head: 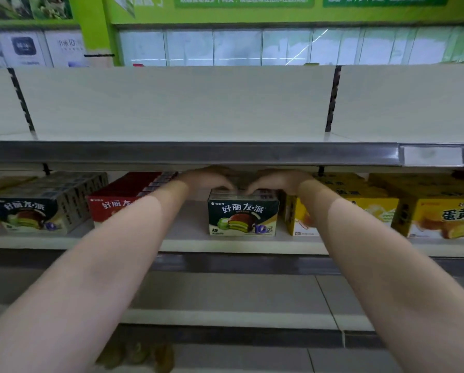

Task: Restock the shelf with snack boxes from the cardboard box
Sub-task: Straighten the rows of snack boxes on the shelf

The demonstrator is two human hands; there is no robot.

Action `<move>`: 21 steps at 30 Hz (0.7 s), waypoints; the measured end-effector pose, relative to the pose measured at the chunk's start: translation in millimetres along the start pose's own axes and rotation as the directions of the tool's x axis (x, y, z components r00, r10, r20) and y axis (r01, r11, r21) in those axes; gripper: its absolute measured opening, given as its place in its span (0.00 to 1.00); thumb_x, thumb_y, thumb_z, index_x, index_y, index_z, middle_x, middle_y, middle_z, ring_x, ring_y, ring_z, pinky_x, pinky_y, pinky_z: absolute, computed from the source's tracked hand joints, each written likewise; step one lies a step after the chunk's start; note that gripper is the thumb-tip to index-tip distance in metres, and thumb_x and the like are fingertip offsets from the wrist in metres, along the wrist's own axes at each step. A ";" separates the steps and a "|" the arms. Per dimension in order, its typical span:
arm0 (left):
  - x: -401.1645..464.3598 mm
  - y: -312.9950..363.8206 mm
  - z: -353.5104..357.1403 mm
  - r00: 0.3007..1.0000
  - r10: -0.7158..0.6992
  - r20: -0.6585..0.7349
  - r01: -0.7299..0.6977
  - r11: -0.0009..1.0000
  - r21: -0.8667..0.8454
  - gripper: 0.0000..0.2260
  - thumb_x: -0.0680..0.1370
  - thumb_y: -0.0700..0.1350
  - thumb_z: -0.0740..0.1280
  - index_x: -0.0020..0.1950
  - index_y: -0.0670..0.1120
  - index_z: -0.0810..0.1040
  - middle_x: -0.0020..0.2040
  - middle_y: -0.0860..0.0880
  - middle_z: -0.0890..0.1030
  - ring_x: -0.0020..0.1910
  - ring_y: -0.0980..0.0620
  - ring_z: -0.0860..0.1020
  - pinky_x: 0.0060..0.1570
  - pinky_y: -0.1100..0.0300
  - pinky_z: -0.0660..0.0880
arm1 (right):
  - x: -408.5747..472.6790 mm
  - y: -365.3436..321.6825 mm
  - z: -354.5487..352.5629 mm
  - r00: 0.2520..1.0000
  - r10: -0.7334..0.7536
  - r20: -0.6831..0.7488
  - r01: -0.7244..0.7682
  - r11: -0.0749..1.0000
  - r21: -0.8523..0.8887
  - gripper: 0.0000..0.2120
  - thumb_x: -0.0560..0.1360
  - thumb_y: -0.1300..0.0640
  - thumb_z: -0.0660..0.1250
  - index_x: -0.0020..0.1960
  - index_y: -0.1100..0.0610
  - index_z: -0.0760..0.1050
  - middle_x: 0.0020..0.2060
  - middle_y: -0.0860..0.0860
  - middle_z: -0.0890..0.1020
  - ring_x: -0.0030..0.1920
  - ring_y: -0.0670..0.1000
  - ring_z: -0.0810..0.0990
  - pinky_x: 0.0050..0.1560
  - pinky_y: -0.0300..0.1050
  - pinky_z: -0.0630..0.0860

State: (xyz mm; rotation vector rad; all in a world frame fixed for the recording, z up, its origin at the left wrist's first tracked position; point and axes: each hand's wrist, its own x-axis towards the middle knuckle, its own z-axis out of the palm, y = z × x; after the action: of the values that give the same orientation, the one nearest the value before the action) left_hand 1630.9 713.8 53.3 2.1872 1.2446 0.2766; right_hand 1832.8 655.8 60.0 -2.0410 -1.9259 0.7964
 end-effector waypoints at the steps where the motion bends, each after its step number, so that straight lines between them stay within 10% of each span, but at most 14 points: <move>1: -6.2 1.3 -2.4 0.996 -0.052 0.079 0.049 0.998 0.042 0.37 0.69 0.62 0.75 0.75 0.55 0.67 0.76 0.58 0.62 0.72 0.53 0.64 0.74 0.49 0.59 | -6.5 0.6 -1.4 0.998 0.036 0.044 -0.034 0.998 -0.046 0.32 0.68 0.35 0.73 0.65 0.50 0.72 0.68 0.53 0.73 0.68 0.57 0.70 0.73 0.58 0.63; 6: -13.5 2.3 12.9 0.998 -0.062 -0.015 0.064 0.952 0.299 0.46 0.68 0.56 0.78 0.79 0.57 0.55 0.80 0.53 0.56 0.77 0.49 0.58 0.74 0.53 0.59 | -3.7 2.0 16.6 0.998 0.055 -0.043 -0.066 0.932 -0.357 0.54 0.63 0.39 0.79 0.80 0.46 0.53 0.79 0.52 0.59 0.76 0.59 0.62 0.71 0.59 0.67; 14: -26.5 9.6 53.5 0.958 0.154 -0.243 -0.044 0.913 0.406 0.39 0.68 0.50 0.77 0.76 0.54 0.65 0.73 0.49 0.70 0.70 0.46 0.69 0.68 0.56 0.69 | -26.1 15.1 42.1 0.908 -0.319 -0.271 0.187 0.888 -0.420 0.43 0.69 0.49 0.77 0.78 0.50 0.60 0.77 0.53 0.61 0.75 0.57 0.61 0.73 0.52 0.64; 21: -28.1 47.1 59.6 0.918 0.243 -0.313 -0.153 0.946 0.285 0.18 0.74 0.48 0.67 0.64 0.52 0.77 0.59 0.50 0.80 0.57 0.48 0.78 0.56 0.55 0.76 | -56.8 21.6 27.1 0.814 -0.269 -0.515 0.139 0.951 -0.277 0.24 0.75 0.52 0.70 0.69 0.51 0.71 0.68 0.55 0.73 0.66 0.59 0.72 0.64 0.49 0.72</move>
State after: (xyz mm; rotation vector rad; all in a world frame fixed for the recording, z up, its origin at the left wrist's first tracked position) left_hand 1676.2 648.7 36.7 2.5767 1.2975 0.6395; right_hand 1837.5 592.7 39.6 -1.8492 -1.8966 -0.0786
